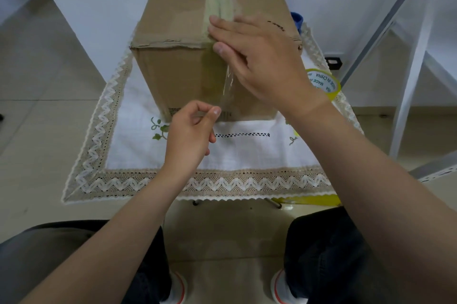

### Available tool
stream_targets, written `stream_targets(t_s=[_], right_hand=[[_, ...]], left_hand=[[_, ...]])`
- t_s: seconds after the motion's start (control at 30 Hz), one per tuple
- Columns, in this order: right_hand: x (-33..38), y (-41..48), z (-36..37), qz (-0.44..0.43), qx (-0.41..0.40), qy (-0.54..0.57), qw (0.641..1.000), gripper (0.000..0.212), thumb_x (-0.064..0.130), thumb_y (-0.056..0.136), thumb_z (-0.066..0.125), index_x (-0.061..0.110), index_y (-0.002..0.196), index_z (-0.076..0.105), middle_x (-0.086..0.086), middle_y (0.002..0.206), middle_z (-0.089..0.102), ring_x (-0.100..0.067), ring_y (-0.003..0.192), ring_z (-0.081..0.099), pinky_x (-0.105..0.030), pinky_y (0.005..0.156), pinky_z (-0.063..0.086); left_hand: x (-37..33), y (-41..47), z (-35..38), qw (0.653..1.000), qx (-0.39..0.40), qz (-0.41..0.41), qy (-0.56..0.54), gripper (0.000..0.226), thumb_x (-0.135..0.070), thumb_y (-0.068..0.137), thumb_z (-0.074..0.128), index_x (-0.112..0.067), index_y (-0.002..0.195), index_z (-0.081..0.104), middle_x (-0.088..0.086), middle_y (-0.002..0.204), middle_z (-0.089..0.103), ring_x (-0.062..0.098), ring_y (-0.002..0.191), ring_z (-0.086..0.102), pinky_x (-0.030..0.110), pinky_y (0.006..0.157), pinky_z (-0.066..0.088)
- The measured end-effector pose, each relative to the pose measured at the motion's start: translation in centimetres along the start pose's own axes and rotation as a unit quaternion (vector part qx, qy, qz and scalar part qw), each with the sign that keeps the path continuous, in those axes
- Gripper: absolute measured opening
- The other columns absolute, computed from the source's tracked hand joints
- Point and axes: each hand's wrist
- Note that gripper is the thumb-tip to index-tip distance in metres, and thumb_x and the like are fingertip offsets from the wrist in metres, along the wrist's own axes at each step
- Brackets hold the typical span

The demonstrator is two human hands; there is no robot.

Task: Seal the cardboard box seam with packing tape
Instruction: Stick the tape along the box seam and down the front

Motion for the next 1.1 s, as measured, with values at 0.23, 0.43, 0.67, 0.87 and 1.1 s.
stream_targets(t_s=[0.23, 0.43, 0.67, 0.87, 1.1], right_hand=[[0.6, 2.3, -1.5, 0.023, 0.054, -0.005, 0.998, 0.04, 0.055, 0.106, 0.038, 0.044, 0.13, 0.068, 0.025, 0.14, 0.062, -0.009, 0.126, 0.062, -0.04, 0.094, 0.055], [-0.4, 1.5, -0.2, -0.011, 0.004, 0.009, 1.0, 0.038, 0.056, 0.102, 0.051, 0.04, 0.131, 0.069, 0.019, 0.138, 0.065, -0.021, 0.125, 0.064, -0.046, 0.098, 0.054], [-0.6, 0.9, 1.2, -0.026, -0.052, -0.036, 0.998, 0.046, 0.061, 0.094, 0.059, 0.036, 0.132, 0.07, 0.016, 0.134, 0.068, -0.028, 0.117, 0.067, -0.048, 0.091, 0.057], [-0.7, -0.4, 1.5, -0.031, -0.001, -0.152, 0.988, 0.075, 0.071, 0.083, 0.061, 0.038, 0.15, 0.05, 0.016, 0.154, 0.053, -0.031, 0.133, 0.058, -0.051, 0.105, 0.045], [-0.1, 0.8, 0.6, 0.066, -0.044, -0.006, 0.997, 0.052, 0.068, 0.091, 0.056, 0.033, 0.126, 0.072, 0.01, 0.131, 0.072, -0.024, 0.119, 0.068, -0.047, 0.099, 0.053]], left_hand=[[0.3, 0.4, -0.2, 1.0, 0.004, 0.003, -0.002, 0.014, -0.031, 0.102, 0.065, -0.026, 0.09, 0.069, -0.01, 0.047, 0.056, 0.001, 0.042, 0.049, 0.019, 0.039, 0.043], [0.3, 0.3, -0.3, 1.0, 0.012, -0.001, -0.016, 0.016, -0.031, 0.101, 0.066, -0.022, 0.089, 0.07, -0.008, 0.047, 0.056, 0.003, 0.043, 0.049, 0.021, 0.04, 0.043], [0.0, 0.7, -0.4, 0.999, 0.029, -0.023, -0.023, 0.016, -0.031, 0.1, 0.068, -0.026, 0.085, 0.069, -0.009, 0.045, 0.056, 0.003, 0.043, 0.049, 0.02, 0.04, 0.042], [-0.5, 1.2, -0.6, 0.998, 0.029, -0.049, -0.038, 0.015, -0.029, 0.1, 0.068, -0.028, 0.085, 0.071, -0.01, 0.045, 0.055, 0.001, 0.04, 0.047, 0.018, 0.039, 0.042], [-1.2, 1.5, -0.7, 0.994, 0.043, -0.083, -0.053, 0.015, -0.029, 0.099, 0.07, -0.026, 0.085, 0.072, -0.006, 0.05, 0.056, 0.001, 0.034, 0.042, 0.014, 0.037, 0.037]])
Point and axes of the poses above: each hand's wrist, its own y-axis towards the middle knuckle, its own z-axis out of the palm, x = y × z
